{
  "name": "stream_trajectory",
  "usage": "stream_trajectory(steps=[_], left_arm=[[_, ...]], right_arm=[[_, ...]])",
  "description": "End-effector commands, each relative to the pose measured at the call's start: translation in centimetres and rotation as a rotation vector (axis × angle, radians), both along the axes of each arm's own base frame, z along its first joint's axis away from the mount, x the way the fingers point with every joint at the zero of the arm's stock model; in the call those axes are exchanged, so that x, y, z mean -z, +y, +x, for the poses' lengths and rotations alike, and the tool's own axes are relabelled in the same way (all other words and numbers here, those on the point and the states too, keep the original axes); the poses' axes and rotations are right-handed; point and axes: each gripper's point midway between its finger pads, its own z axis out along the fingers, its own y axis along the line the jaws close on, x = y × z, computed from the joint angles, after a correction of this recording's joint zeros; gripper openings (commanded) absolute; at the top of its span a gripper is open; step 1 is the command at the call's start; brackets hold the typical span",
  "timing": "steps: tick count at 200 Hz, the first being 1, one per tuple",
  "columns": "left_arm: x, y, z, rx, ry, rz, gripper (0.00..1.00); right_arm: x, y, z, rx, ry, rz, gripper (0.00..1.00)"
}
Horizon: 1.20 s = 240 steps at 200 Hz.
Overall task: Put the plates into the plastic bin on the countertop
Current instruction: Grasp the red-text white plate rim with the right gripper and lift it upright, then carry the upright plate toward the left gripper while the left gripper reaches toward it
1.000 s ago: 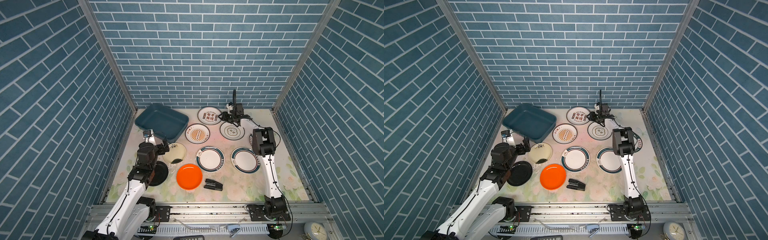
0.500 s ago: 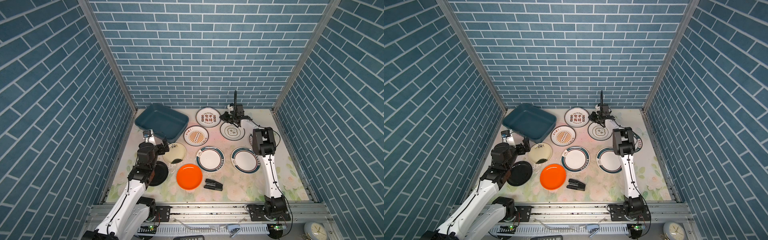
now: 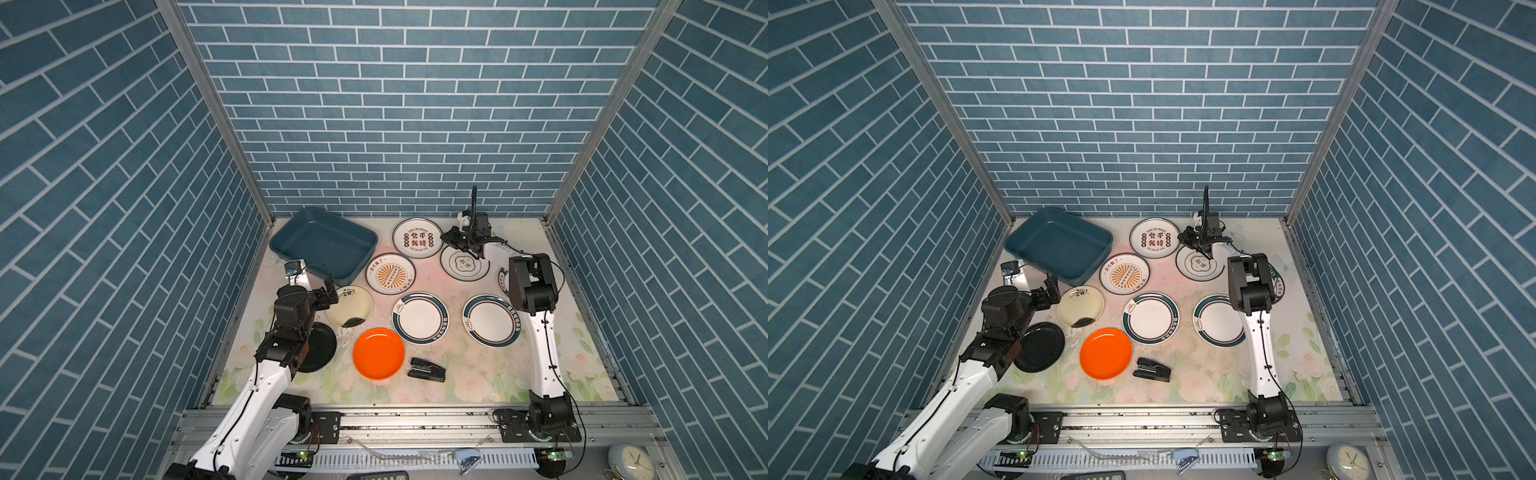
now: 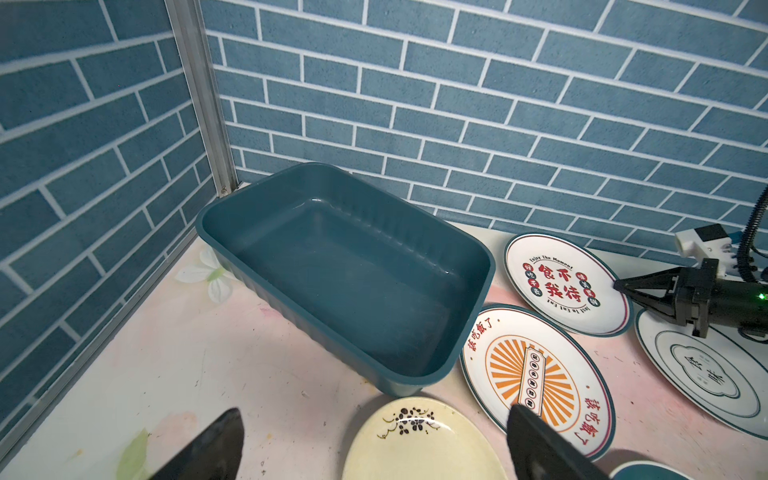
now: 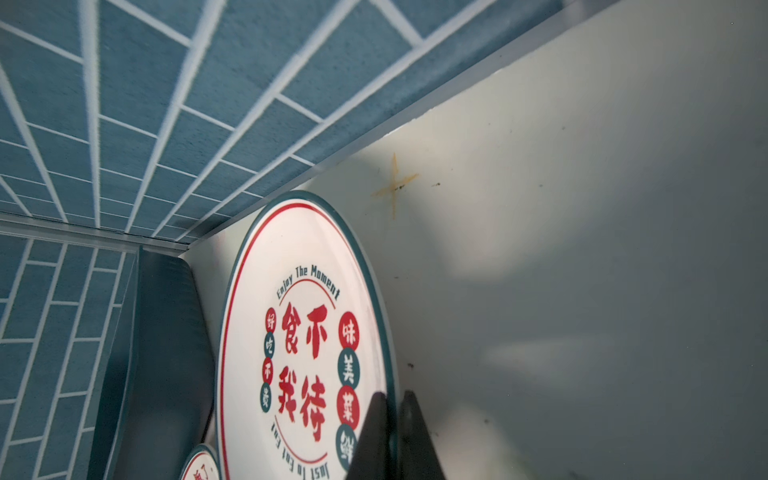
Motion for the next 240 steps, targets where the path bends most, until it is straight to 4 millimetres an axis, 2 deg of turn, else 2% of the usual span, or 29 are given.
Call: stream_trajectory(steps=[1,43,57,61,63,65,107,142,165,189,202,205,213,240], left_arm=[[-1.6,0.3,0.1,-0.037,-0.028,-0.055,1.0],[-2.8,-0.6,0.5,-0.012,-0.017,-0.144,1.0],[-3.1,-1.0,0.6,0.001,-0.019,-0.184,1.0],[-3.1,-1.1,0.6,0.004,-0.017,-0.195,1.0],[-3.1,-1.2,0.7,0.006,-0.017,-0.2,1.0],[-3.2,-1.3,0.7,0.009,-0.016,-0.206,0.99],[-3.5,-3.1,1.1,0.083,0.023,-0.277,1.0],[-3.6,-4.1,0.9,0.118,0.037,-0.33,0.97],[-3.6,-6.0,1.0,0.192,0.06,-0.339,0.91],[-3.9,-8.1,1.2,0.249,0.074,-0.336,0.91],[-2.9,-9.2,1.2,0.276,0.109,-0.328,0.91],[-3.8,-9.5,1.4,0.286,0.093,-0.33,0.91],[-4.0,-10.3,1.6,0.308,0.099,-0.333,0.91],[-3.0,-12.2,2.3,0.366,0.129,-0.343,0.91]], right_arm=[[-5.0,-1.3,0.4,0.034,-0.09,0.001,0.0],[-9.9,-1.7,-0.9,0.041,-0.179,0.041,0.0],[-11.0,-2.1,-1.6,0.044,-0.19,0.036,0.0],[-10.6,-2.1,-1.8,0.045,-0.183,0.032,0.0],[-11.9,-2.2,-1.9,0.047,-0.204,0.036,0.0],[-12.4,-2.3,-2.1,0.047,-0.211,0.036,0.0],[-15.1,-3.1,-5.2,0.055,-0.249,0.044,0.0],[-16.7,-3.7,-8.3,0.07,-0.257,0.09,0.0],[-17.3,-4.1,-10.7,0.084,-0.264,0.134,0.0],[-17.6,-4.5,-13.1,0.08,-0.273,0.158,0.0],[-17.2,-4.7,-14.3,0.081,-0.254,0.165,0.0],[-17.2,-4.8,-14.5,0.081,-0.252,0.169,0.0],[-17.2,-4.7,-15.3,0.07,-0.241,0.187,0.0],[-17.7,-4.5,-17.9,0.055,-0.246,0.278,0.0]])
